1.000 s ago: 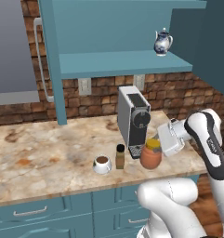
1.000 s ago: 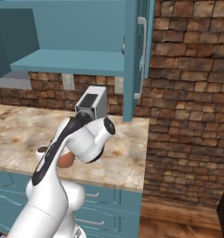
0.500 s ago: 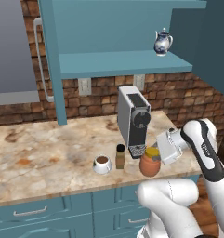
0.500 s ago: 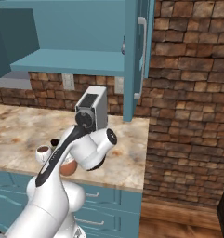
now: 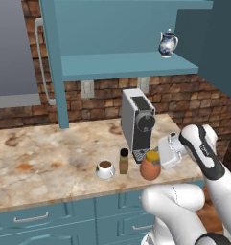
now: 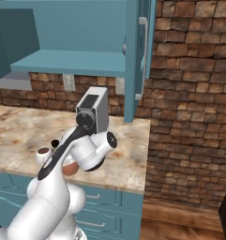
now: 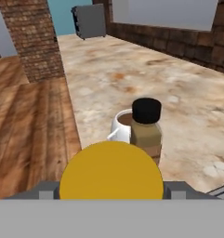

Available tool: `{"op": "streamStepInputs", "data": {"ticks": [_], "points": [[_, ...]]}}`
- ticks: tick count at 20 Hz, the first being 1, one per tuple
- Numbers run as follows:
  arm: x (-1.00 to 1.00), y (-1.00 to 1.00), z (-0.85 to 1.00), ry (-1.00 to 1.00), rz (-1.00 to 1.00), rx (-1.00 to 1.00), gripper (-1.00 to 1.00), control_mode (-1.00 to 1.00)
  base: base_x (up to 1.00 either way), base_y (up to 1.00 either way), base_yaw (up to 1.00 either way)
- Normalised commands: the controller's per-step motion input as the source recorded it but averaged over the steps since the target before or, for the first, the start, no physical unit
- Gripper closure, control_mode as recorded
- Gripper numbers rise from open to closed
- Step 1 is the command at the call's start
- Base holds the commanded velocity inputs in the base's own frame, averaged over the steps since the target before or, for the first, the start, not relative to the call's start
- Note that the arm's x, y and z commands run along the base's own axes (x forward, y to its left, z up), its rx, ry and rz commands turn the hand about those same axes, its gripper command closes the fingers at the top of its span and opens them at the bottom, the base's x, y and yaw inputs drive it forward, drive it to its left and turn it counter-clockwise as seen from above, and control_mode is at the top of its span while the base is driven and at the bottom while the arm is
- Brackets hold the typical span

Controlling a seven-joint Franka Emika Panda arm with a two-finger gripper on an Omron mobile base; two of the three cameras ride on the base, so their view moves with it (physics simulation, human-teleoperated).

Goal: Pick the cinnamon and honey bottle from the cabinet and place them next to the mug.

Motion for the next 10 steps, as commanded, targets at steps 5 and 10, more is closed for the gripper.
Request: {"op": "streamStepInputs", "data": {"ticks": [5, 10], "points": [[0.22, 0.0, -0.05, 0.0, 0.0, 0.0, 1.0, -1.0, 0.0, 0.0, 0.0], [0.17, 0.0, -0.02, 0.0, 0.0, 0.0, 1.0, -1.0, 0.0, 0.0, 0.0]]}}
